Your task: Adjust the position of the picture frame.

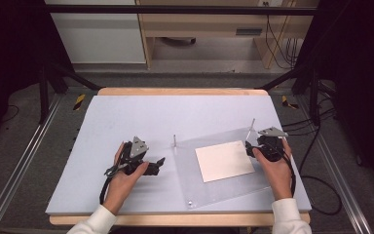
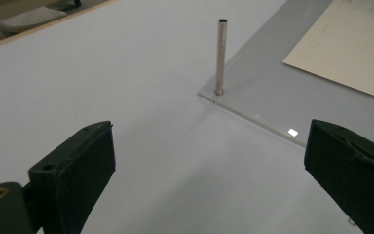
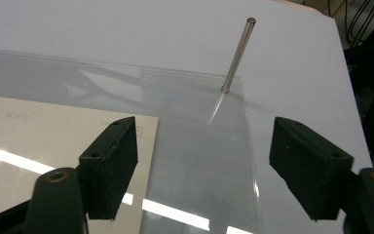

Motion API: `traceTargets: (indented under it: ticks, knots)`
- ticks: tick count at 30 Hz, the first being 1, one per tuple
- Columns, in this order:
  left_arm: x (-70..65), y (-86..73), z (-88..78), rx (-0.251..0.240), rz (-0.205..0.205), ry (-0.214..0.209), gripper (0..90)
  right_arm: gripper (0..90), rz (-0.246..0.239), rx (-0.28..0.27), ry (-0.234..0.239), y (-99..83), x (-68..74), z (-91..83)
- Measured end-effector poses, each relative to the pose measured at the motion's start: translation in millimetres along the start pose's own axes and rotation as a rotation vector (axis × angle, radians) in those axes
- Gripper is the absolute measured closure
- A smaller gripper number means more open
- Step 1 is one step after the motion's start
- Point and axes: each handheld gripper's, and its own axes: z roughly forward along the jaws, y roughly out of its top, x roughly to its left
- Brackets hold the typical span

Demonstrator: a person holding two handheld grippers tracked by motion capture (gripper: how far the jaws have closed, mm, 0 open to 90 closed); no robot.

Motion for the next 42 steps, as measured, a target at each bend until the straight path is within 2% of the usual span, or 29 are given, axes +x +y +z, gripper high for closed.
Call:
traceTargets:
  ticks: [1,3,6,9,10,12,14,16,18,21,22,23,24,25,27,29,31,33,37,40,42]
  knots:
    - [-2.0,0.8,0.1,0.018,-0.007,-0.011,4.6,27.1,-0.007,-0.004,-0.007,0.0,0.6,0.4]
    - [-5.5,3.8,-0.1,0.033,-0.020,-0.043,5.9,33.8,0.000,-0.016,0.000,0.1,0.8,0.2]
    - [-12.3,12.0,0.3,0.017,-0.008,-0.052,5.2,37.4,0.014,-0.037,0.039,3.0,-0.3,0.6]
    - [-16.1,18.6,3.0,0.003,-0.017,-0.068,4.9,39.1,-0.003,-0.046,0.039,6.7,-0.3,2.8]
    - [-19.3,24.5,8.8,-0.001,-0.005,-0.072,5.0,38.3,-0.028,-0.008,0.062,12.4,1.3,5.8]
    - [-22.0,29.5,16.5,0.004,-0.002,-0.069,5.9,34.0,-0.088,0.046,0.068,18.6,2.8,8.3]
    - [-24.5,35.4,25.7,0.017,0.010,-0.074,6.5,20.7,-0.132,0.095,0.087,29.3,2.5,8.6]
    - [-25.3,41.2,33.6,0.021,0.027,-0.082,7.7,15.4,-0.188,0.126,0.070,41.4,-0.5,6.9]
    - [-24.4,45.3,40.7,0.021,0.005,-0.089,9.8,14.8,-0.247,0.156,0.050,52.9,-4.4,6.2]
    - [-21.7,47.9,46.9,0.024,-0.018,-0.080,11.3,17.9,-0.266,0.156,0.042,60.5,-9.6,7.6]
    - [-18.8,47.9,50.4,0.020,-0.059,-0.073,14.7,23.1,-0.230,0.155,0.042,63.1,-17.8,11.0]
    - [-18.1,47.9,52.1,0.015,-0.084,-0.068,14.7,26.6,-0.219,0.162,0.030,62.7,-20.2,12.9]
    - [-18.1,47.9,52.1,0.015,-0.084,-0.068,15.8,26.6,-0.219,0.162,0.030,62.7,-20.2,12.9]
    - [-19.0,46.5,55.5,0.018,-0.078,-0.053,18.4,33.7,-0.195,0.177,0.017,59.6,-25.4,18.7]
    - [-19.4,45.4,59.1,0.027,-0.083,-0.044,20.6,38.9,-0.187,0.181,0.016,58.1,-27.1,24.6]
    - [-19.8,44.7,62.6,0.025,-0.091,-0.035,25.3,42.4,-0.204,0.165,0.035,56.9,-28.5,31.8]
    - [-20.4,44.6,65.2,0.015,-0.078,-0.009,27.1,48.2,-0.196,0.144,0.055,56.6,-30.5,36.6]
    - [-18.9,44.2,67.8,0.011,-0.089,0.006,32.1,52.0,-0.163,0.141,0.071,55.7,-34.2,43.8]
    - [-15.5,42.9,73.6,0.003,-0.133,0.000,38.7,55.1,-0.100,0.164,0.091,51.0,-41.2,61.3]
    - [-16.4,42.1,74.9,0.017,-0.111,0.013,41.9,58.9,-0.049,0.143,0.112,51.1,-45.0,70.2]
    - [-16.6,41.3,75.1,0.019,-0.105,0.014,43.4,61.1,-0.034,0.148,0.119,51.5,-45.3,75.1]
